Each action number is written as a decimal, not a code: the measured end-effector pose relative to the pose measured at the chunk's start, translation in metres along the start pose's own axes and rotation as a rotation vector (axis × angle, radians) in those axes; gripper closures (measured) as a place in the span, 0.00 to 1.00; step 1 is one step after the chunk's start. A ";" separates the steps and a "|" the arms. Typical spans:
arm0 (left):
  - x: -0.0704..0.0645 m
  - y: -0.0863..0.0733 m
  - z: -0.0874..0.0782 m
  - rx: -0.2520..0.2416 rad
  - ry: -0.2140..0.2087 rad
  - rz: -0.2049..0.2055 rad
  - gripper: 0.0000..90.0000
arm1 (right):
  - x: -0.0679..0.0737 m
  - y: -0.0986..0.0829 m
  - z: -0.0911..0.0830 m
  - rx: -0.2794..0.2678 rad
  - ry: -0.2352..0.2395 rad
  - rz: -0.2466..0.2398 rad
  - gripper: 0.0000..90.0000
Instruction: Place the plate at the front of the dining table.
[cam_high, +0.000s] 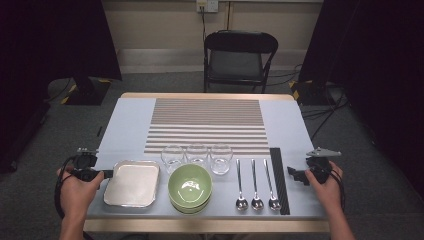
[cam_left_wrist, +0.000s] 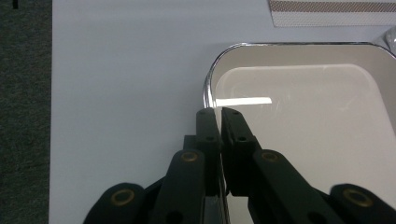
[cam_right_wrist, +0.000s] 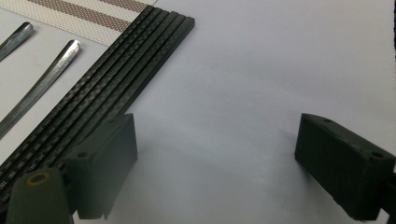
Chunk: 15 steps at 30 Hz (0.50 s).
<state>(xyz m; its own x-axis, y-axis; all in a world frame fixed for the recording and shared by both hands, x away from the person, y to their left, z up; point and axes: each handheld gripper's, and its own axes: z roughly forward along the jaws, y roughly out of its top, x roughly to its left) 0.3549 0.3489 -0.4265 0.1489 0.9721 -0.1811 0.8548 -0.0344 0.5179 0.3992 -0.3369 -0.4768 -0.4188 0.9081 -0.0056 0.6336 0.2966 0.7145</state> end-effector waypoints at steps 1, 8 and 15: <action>0.000 0.000 0.000 0.000 0.000 -0.003 0.96 | 0.000 0.000 0.000 0.000 0.000 0.000 0.13; 0.002 0.002 0.000 0.012 -0.010 -0.033 0.97 | 0.000 0.000 0.000 0.000 0.000 0.000 0.13; 0.003 0.003 0.000 0.015 -0.018 -0.058 0.98 | 0.000 0.000 0.000 0.000 0.000 0.000 0.13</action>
<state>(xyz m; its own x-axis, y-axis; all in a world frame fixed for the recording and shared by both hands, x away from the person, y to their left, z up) 0.3575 0.3521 -0.4258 0.1077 0.9682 -0.2260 0.8698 0.0183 0.4931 0.3992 -0.3369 -0.4768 -0.4187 0.9081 -0.0052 0.6340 0.2964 0.7142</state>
